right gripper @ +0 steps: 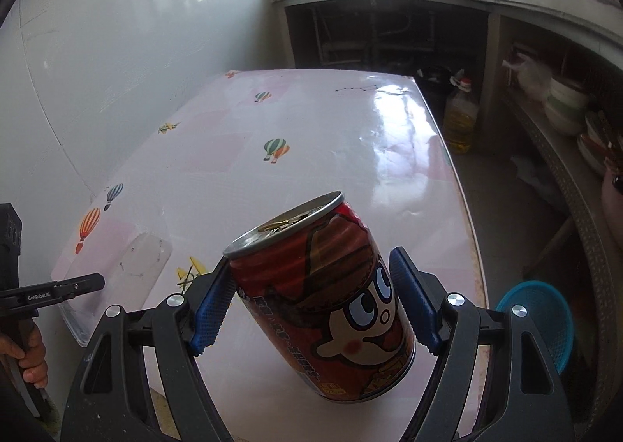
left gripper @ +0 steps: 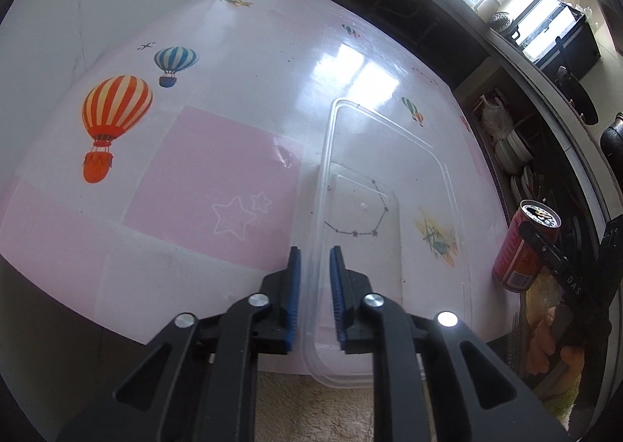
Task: Collect trash
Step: 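Grasp the red can with the right tool while the left tool grasps the clear container rim, then lift the red can and clear container and carry them over the wastebasket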
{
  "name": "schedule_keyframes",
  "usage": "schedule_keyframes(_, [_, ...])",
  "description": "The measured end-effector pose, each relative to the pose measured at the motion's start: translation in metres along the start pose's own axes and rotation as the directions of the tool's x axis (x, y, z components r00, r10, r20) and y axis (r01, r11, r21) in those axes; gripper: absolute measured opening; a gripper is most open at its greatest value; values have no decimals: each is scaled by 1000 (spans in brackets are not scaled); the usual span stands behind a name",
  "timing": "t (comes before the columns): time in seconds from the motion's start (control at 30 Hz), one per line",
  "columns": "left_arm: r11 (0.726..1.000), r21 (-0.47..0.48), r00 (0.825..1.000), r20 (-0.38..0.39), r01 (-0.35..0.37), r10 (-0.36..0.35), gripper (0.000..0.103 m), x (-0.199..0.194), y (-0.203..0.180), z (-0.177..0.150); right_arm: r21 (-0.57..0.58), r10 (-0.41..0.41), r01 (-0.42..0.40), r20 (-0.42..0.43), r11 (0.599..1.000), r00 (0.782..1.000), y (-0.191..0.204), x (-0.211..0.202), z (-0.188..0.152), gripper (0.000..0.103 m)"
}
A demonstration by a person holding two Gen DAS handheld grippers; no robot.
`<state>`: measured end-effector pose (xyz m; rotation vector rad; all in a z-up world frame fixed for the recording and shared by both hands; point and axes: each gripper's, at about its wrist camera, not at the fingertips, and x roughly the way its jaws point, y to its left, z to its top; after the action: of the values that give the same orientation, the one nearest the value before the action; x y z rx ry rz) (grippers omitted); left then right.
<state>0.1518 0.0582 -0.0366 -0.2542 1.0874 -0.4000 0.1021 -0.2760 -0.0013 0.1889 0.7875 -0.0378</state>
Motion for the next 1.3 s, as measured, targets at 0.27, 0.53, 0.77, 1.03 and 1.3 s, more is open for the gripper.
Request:
schedule_keyframes(0.27, [993,94,997,33,-75,73,33,0,-19,15,76,-12,11,12,997,1000,-18,-6,-9,74])
schedule_keyframes(0.53, [979,144,990,27,-144,141,21,18,-21,22,117,-34,32,16,993,999,-30,-17,-17,72])
schedule_keyframes(0.77, [981,143,990,51,-134,128,4,13,-22,22,164,-24,17,37,986,999,-40,-22,-20,71])
schedule_keyframes(1.03, [981,178,993,96,-81,65,3,-5,-62,27,247,7,-24,69,969,998,-68,-40,-25,68])
schedule_keyframes(1.3, [970,243,997,81,-27,7,3,8,-115,30,370,66,-96,91,924,994,-107,-43,-39,68])
